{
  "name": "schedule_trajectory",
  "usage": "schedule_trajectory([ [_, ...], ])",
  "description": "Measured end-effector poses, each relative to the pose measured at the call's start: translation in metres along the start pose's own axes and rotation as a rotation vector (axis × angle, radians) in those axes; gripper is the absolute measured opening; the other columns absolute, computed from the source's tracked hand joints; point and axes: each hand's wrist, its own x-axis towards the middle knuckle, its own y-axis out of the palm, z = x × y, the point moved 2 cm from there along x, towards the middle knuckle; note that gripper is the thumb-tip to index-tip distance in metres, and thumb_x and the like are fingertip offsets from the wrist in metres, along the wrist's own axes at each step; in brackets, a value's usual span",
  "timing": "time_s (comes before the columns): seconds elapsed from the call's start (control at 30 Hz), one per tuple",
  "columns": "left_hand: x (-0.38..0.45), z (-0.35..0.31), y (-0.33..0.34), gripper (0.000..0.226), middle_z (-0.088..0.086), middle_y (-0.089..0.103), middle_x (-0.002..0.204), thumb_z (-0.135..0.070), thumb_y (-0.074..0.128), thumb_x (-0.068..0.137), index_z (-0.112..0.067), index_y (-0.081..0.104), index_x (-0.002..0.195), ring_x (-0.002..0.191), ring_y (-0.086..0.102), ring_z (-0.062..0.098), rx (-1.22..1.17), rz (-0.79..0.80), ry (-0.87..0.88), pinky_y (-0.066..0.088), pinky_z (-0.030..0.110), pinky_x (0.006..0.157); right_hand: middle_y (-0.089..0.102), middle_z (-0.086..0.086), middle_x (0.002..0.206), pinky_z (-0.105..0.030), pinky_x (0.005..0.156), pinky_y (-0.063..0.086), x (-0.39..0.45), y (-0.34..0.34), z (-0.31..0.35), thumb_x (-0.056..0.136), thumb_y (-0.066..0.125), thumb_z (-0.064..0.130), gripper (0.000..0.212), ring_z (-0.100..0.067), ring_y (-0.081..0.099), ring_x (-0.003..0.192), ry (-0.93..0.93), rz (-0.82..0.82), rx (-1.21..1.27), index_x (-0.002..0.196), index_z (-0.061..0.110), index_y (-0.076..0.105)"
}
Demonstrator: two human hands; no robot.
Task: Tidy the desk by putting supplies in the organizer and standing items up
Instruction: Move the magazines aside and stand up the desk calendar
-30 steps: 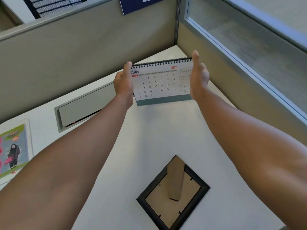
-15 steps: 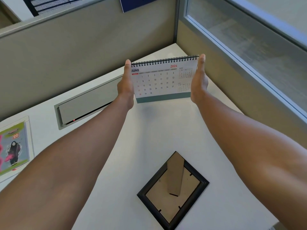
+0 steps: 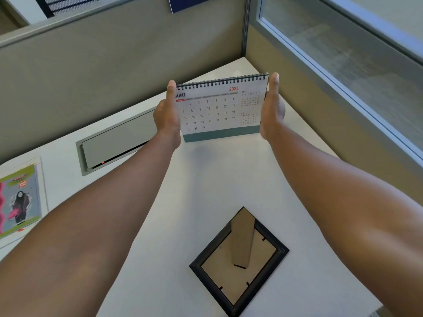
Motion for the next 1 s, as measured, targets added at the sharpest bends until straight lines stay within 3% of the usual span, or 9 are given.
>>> schedule_trajectory([
  [0.23, -0.004, 0.001, -0.003, 0.05, -0.003, 0.076, 0.099, -0.073, 0.057, 0.082, -0.025, 0.067, 0.091, 0.085, 0.072, 0.015, 0.034, -0.009, -0.005, 0.054, 0.023, 0.06, 0.072, 0.001, 0.099, -0.041, 0.087, 0.057, -0.003, 0.0, -0.001, 0.084, 0.034, 0.081, 0.062, -0.021, 0.067, 0.095, 0.007, 0.022, -0.054, 0.102, 0.03, 0.064],
  [0.43, -0.01, 0.001, -0.004, 0.048, -0.003, 0.076, 0.099, -0.073, 0.053, 0.084, -0.027, 0.068, 0.089, 0.088, 0.071, 0.015, 0.059, 0.011, -0.009, 0.051, 0.023, 0.062, 0.073, 0.002, 0.099, -0.044, 0.09, 0.055, -0.004, 0.0, -0.001, 0.079, 0.037, 0.085, 0.069, -0.021, 0.067, 0.096, 0.009, 0.062, -0.077, 0.107, 0.028, 0.064],
  [0.73, -0.019, 0.003, -0.006, 0.046, -0.004, 0.076, 0.1, -0.07, 0.056, 0.085, -0.026, 0.066, 0.088, 0.077, 0.067, 0.007, 0.026, -0.009, -0.021, 0.045, 0.021, 0.057, 0.072, -0.002, 0.1, -0.045, 0.091, 0.052, -0.003, 0.001, 0.004, 0.087, 0.04, 0.071, 0.053, -0.023, 0.065, 0.097, 0.021, 0.09, -0.059, 0.105, 0.026, 0.061],
  [0.93, -0.023, 0.0, -0.005, 0.043, -0.005, 0.075, 0.099, -0.067, 0.056, 0.087, -0.025, 0.066, 0.092, 0.07, 0.065, 0.003, 0.037, -0.025, -0.035, 0.043, 0.018, 0.05, 0.075, -0.002, 0.093, -0.047, 0.091, 0.053, -0.002, 0.001, 0.007, 0.081, 0.043, 0.066, 0.047, -0.025, 0.068, 0.095, 0.023, 0.051, -0.066, 0.091, 0.024, 0.063],
  [1.0, -0.025, -0.001, -0.005, 0.041, -0.006, 0.074, 0.097, -0.065, 0.055, 0.088, -0.026, 0.066, 0.092, 0.068, 0.065, 0.002, 0.042, -0.02, -0.042, 0.042, 0.018, 0.049, 0.074, -0.002, 0.094, -0.046, 0.091, 0.054, -0.002, 0.001, 0.007, 0.082, 0.044, 0.067, 0.05, -0.025, 0.068, 0.095, 0.028, 0.055, -0.061, 0.097, 0.023, 0.064],
])
